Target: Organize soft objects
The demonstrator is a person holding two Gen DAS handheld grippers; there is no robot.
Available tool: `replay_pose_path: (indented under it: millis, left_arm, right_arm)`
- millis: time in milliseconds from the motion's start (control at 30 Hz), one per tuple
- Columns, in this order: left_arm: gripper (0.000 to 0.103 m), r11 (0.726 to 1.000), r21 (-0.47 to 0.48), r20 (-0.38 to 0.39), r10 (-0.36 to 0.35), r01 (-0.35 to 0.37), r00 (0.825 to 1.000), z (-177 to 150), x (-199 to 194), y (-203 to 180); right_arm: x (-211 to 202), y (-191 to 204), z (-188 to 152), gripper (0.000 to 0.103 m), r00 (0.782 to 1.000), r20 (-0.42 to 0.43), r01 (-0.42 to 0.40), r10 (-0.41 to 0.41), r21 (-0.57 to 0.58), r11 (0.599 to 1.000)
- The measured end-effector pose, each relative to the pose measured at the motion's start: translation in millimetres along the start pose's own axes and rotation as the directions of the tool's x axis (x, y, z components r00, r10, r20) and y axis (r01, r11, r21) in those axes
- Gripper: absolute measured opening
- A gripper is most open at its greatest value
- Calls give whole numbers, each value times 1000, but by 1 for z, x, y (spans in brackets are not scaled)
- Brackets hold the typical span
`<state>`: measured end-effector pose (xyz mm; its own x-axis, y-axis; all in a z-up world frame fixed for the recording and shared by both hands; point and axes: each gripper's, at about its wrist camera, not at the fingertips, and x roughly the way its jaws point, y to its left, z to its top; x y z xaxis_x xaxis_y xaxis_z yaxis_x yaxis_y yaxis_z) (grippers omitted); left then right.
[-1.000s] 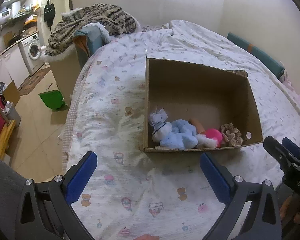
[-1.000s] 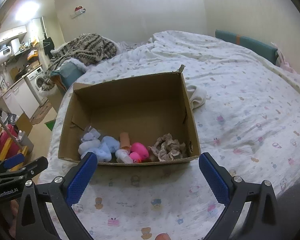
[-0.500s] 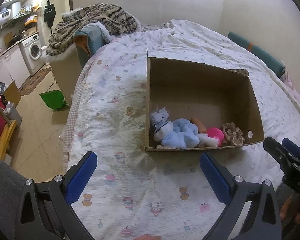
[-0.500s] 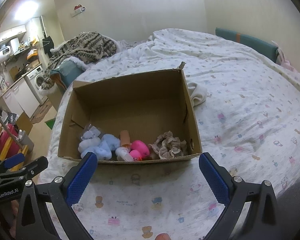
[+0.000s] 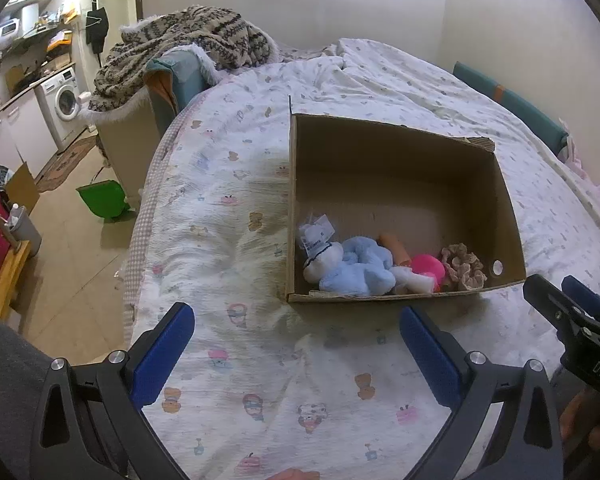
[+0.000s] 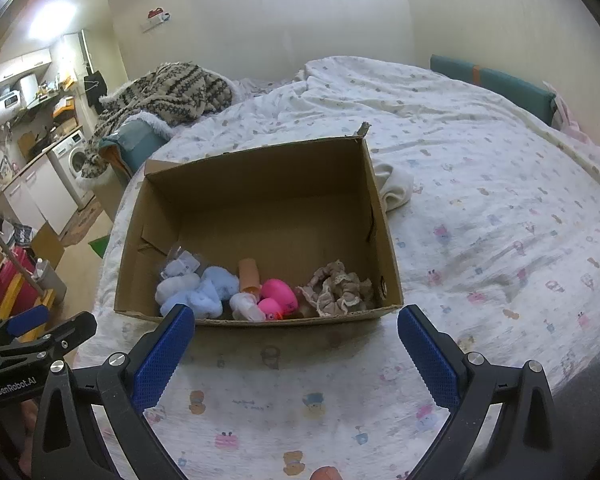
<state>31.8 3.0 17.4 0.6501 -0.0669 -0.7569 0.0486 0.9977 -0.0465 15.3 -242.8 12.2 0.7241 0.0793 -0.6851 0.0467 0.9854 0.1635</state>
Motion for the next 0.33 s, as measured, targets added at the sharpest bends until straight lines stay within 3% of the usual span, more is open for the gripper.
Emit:
replay_pose_path:
  millis: [333]
  left_arm:
    - [102,1000,16,-3,-13,13,1000,-1,0,-1]
  right_arm:
    - [-1,0,1,103,1000,1,-1,1,1,1000]
